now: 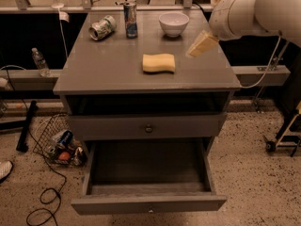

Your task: Pick sponge from middle drawer and place on counter

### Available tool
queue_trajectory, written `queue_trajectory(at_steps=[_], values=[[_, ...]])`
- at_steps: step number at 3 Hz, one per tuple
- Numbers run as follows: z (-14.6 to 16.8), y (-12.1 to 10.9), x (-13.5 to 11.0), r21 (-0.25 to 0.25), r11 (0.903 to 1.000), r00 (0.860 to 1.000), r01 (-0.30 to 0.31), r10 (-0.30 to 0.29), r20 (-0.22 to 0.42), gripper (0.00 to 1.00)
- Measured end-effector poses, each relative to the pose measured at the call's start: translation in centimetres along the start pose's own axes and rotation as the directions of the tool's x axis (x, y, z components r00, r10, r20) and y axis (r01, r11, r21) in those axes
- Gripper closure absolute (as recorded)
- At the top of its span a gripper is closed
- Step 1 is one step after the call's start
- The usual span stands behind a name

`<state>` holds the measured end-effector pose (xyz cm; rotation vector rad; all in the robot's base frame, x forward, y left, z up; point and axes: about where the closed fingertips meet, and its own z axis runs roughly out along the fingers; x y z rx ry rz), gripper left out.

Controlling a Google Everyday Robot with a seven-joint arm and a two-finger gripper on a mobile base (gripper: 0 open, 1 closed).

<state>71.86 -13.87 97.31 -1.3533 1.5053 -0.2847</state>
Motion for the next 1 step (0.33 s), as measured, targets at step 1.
queue_trajectory(at_steps=[1], values=[[0.09,0.10,-0.09,-0.003,1.0000,1.000,-0.004,0.004,0.002,0.00]])
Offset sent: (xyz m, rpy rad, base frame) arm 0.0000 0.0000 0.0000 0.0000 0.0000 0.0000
